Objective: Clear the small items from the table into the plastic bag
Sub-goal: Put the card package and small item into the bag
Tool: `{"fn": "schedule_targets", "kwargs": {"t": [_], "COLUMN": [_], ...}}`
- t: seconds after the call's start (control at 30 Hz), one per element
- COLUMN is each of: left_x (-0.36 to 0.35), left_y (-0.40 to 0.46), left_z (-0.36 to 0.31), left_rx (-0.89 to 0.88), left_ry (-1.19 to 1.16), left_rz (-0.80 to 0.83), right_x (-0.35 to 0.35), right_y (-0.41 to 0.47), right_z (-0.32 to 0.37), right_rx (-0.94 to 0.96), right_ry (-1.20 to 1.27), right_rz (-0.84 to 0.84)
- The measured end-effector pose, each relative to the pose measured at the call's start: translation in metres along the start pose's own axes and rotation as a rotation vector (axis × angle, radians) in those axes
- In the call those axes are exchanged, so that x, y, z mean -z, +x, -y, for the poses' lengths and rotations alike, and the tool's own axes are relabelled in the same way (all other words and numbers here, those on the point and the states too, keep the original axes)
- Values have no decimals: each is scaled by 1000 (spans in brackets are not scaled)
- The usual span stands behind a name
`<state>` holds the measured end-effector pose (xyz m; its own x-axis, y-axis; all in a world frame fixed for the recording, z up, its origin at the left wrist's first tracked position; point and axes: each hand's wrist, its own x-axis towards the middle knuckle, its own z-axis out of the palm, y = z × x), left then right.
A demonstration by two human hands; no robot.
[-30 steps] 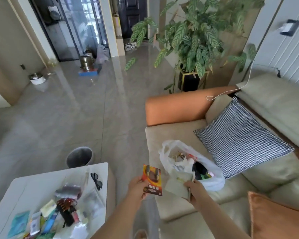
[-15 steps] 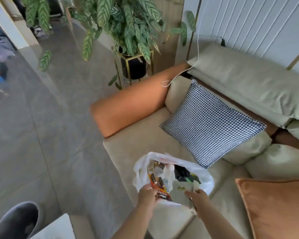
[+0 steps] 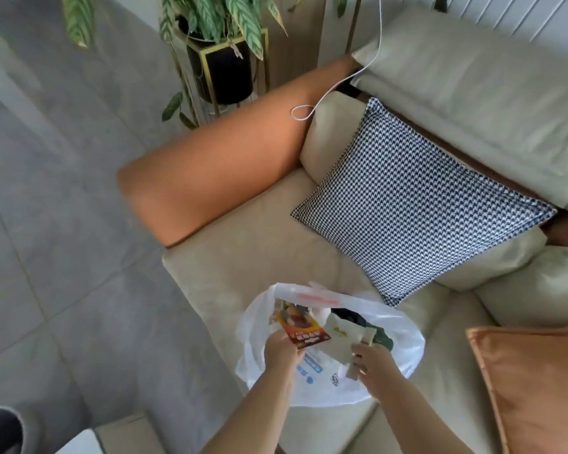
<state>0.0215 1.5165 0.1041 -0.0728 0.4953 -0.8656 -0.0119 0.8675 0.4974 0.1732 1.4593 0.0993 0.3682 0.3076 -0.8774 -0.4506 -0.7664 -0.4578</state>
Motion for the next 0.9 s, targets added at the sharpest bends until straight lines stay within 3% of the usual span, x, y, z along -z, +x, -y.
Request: {"fn": "schedule_targets", "kwargs": {"t": [0.23, 0.33, 0.43, 0.57, 0.9], "left_x": [-6, -3, 3, 11, 38], "left_y": [-12, -29, -56, -99, -201], "left_z": [9, 11, 17, 35, 159], "left_rx": [17, 13, -12, -58, -170], "left_ry": [201, 218, 215, 290, 389], "left_rz": [138, 107, 127, 126, -90], "right_x": [12, 15, 18, 30, 72], "right_y": [-3, -20, -36, -62, -136], "right_z": [5, 5, 5, -4, -59], "right_rx": [-37, 27, 168, 486, 829], "right_ry": [-22, -100, -324, -803, -1430], "right_rz": [27, 64, 87, 114, 277]}}
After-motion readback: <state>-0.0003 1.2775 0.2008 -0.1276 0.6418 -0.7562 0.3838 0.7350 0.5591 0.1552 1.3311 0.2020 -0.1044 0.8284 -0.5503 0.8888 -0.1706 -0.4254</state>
